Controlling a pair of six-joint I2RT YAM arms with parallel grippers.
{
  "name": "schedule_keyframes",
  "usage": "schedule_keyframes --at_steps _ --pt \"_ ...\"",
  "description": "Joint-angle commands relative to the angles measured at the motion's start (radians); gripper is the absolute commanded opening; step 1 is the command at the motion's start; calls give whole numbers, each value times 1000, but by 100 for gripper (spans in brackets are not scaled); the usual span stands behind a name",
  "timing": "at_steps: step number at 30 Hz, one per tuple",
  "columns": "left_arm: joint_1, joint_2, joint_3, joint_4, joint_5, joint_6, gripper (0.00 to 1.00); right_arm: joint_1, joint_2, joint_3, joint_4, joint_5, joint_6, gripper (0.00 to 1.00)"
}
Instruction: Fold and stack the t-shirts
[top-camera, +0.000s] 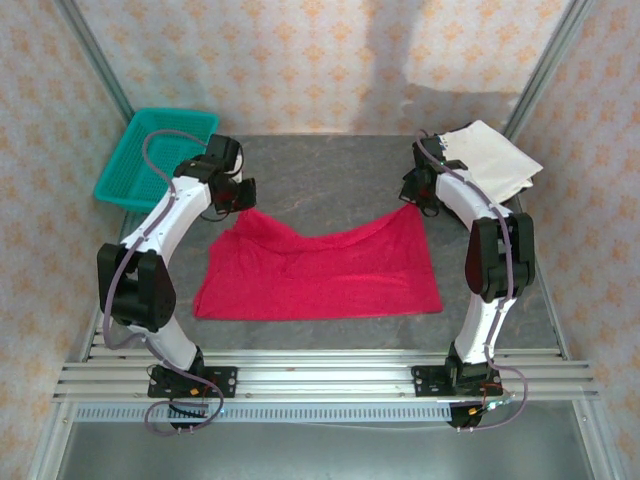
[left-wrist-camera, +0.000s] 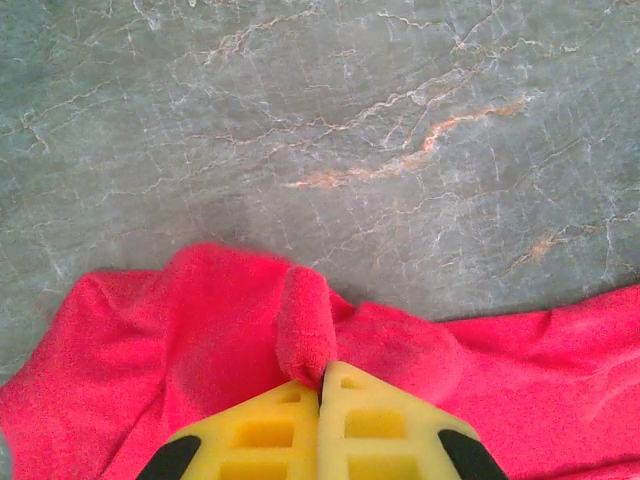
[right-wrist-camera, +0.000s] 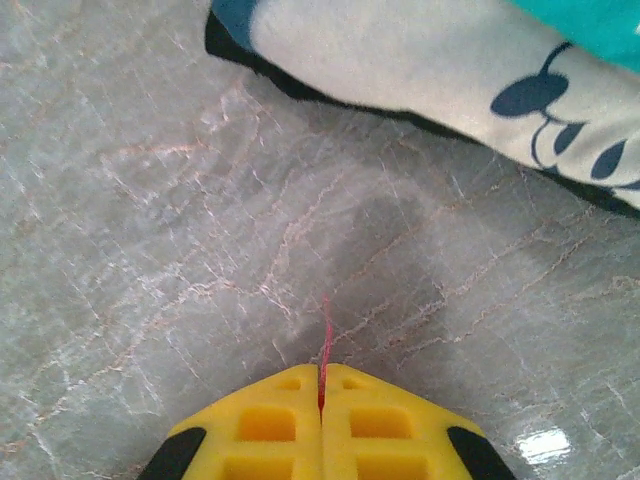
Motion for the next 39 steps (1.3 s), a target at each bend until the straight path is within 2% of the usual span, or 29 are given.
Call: schedule_keyframes --at_steps 1,7,19,25,30,34,39 --pt "5 39 9 -2 43 32 1 6 -11 48 -33 35 -25 0" --pt "5 58 -25 59 63 12 1 6 -5 35 -30 33 -23 0" --pt "44 187 211 39 -158 62 0 8 -5 88 65 111 -67 0" --pt "69 292 336 35 -246 72 0 7 70 190 62 172 -110 0" --pt "74 335 364 38 -288 82 0 6 125 248 54 199 -124 0" --pt "76 342 363 45 -300 82 0 3 155 281 55 203 -122 0" --pt "75 323 351 53 -256 78 0 3 168 307 41 198 -129 0"
